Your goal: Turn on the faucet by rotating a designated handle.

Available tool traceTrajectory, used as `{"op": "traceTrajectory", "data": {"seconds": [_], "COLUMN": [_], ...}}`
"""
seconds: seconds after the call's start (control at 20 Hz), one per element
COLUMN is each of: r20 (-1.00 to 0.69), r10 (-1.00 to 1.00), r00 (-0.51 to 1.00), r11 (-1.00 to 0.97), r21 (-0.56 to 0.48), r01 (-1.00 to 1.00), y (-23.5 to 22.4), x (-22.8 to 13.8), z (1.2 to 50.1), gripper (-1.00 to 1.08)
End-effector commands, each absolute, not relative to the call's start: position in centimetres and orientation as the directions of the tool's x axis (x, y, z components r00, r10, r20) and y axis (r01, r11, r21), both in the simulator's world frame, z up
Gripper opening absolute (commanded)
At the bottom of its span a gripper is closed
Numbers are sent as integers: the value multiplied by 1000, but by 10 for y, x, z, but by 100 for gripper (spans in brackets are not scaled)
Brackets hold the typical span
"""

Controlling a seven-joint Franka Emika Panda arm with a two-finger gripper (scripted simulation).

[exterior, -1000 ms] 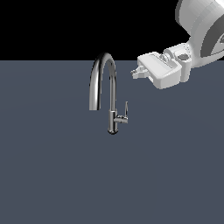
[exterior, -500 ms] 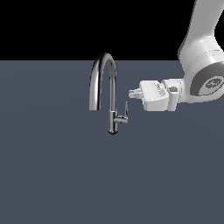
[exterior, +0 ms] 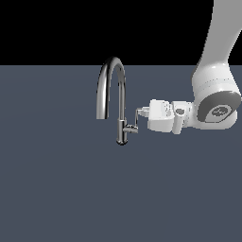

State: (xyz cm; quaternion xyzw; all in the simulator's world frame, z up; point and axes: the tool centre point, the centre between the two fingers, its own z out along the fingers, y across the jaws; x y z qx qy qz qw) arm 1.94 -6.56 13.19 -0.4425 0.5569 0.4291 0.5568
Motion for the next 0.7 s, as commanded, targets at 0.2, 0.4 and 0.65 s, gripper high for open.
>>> {"op": "traceTrajectory", "data": {"seconds": [0.2, 0.4, 0.65], "r20": [-1000, -1000, -1000], "r10": [-1, -2, -1], "r00": [3, 3, 3], "r11": [253, 253, 253], "r21": [-3, -3, -3], "r01": [-967, -968, -968], "y": [-64, -63, -59], "x": [20, 14, 0], "z": [128, 129, 133], "gripper": [-100, -100, -100]}}
